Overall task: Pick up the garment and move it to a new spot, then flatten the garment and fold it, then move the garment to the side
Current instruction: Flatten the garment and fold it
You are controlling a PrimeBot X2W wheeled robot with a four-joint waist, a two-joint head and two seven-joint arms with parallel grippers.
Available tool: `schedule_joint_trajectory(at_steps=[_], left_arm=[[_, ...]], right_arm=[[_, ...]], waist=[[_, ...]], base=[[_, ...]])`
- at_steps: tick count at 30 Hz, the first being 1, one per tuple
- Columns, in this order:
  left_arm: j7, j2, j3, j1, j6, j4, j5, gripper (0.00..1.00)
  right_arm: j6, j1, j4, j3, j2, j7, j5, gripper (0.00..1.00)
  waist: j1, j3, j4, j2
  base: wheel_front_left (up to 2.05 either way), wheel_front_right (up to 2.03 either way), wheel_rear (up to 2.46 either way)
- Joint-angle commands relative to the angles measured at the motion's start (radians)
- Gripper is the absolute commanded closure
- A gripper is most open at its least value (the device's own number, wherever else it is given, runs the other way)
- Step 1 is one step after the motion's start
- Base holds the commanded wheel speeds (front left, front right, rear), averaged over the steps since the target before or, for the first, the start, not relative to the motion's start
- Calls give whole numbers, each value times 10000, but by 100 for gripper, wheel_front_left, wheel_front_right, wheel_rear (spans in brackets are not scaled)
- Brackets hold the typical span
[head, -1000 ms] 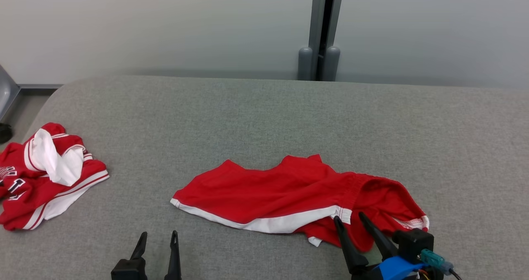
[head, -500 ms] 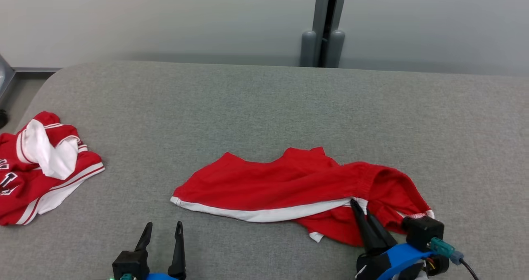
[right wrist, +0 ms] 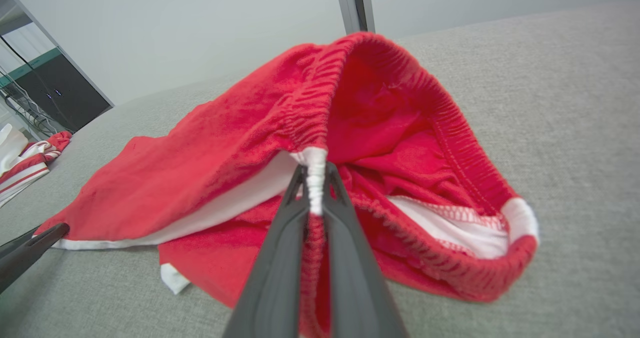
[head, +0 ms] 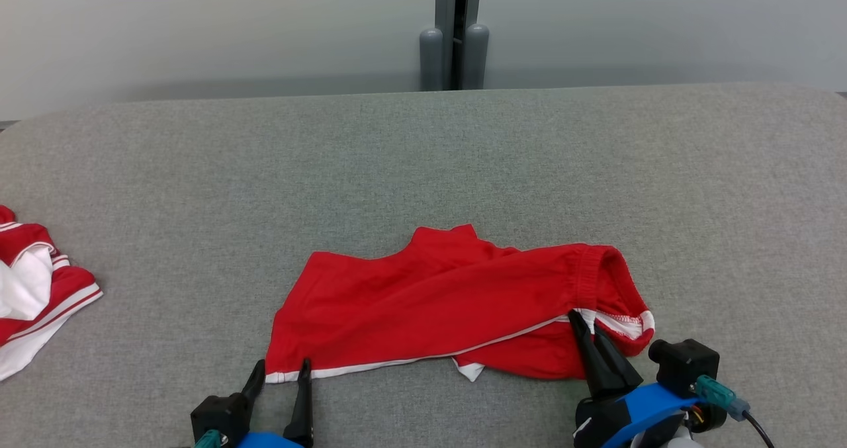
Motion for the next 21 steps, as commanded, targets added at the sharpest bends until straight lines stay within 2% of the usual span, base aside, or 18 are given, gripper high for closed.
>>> schedule_joint_trajectory(at_steps=[1,10,11,12,13,21], left_arm=[[-2,0,56,-96,45,132,-138,0],[21,-2,-71,-109,-84,696,-332,0],[21,-2,-105,-104,-98,716,-360,20],[21,-3,-133,-113,-113,739,-381,73],[23,-5,-164,-127,-147,755,-428,100],[-1,4,-79,-160,-291,-378,-540,100]], right_arm=[[1,-88,-42,31,-27,-36,-25,100],[1,-74,-126,19,-27,-36,60,100],[1,-69,-135,9,-27,-36,45,100],[1,-71,-133,-1,-27,-36,26,100],[1,-74,-136,-15,-27,-36,9,100],[1,-64,-617,-68,-25,-36,181,100]], waist=[[-1,17,-36,0],[-1,55,37,0],[-1,63,56,0],[-1,72,73,0],[-1,75,91,0],[-1,-314,202,0]], base=[[0,0,0],[0,0,0],[0,0,0],[0,0,0],[0,0,0],[0,0,0]])
